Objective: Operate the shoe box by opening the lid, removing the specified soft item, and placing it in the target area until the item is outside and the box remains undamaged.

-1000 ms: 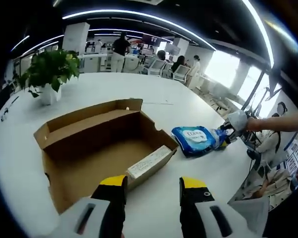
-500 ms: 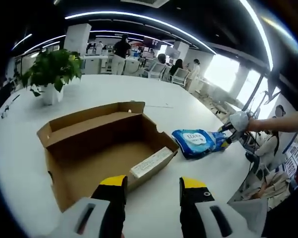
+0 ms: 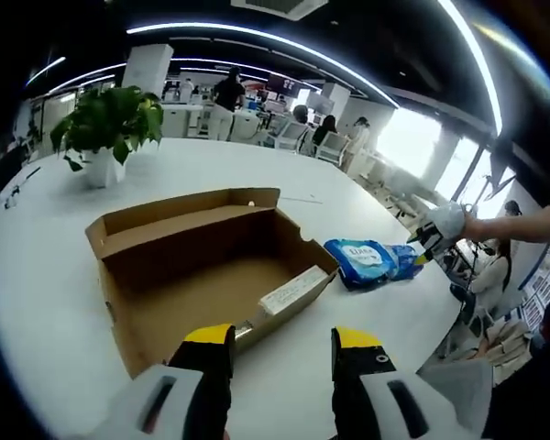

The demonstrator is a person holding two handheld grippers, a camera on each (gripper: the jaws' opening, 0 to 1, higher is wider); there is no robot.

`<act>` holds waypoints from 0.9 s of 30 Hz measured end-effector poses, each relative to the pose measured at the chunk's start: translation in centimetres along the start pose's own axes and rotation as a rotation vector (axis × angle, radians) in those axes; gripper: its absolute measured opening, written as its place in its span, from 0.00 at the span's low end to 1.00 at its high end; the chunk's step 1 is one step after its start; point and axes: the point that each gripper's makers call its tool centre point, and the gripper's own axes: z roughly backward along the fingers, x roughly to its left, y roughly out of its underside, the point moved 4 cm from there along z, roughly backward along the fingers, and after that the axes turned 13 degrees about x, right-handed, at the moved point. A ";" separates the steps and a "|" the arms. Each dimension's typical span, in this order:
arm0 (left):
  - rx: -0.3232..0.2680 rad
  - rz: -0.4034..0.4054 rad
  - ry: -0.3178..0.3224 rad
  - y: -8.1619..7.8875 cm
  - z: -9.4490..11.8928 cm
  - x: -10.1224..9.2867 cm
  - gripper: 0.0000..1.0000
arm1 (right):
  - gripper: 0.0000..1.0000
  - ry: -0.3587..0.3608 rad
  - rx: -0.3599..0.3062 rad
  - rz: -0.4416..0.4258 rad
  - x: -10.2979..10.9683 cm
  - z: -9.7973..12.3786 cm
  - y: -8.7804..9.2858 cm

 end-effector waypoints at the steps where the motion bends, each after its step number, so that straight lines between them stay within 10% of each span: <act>1: -0.003 0.003 0.002 0.1 0.2 0.2 0.42 | 0.37 0.001 -0.001 -0.001 0.0 0.1 -0.1; 22: -0.046 0.050 0.003 1.8 3.2 3.3 0.42 | 0.37 0.002 -0.067 0.003 1.1 2.9 -7.8; 27: -0.058 0.069 0.009 1.9 3.5 3.9 0.42 | 0.37 -0.052 -0.182 -0.091 1.8 4.3 -11.4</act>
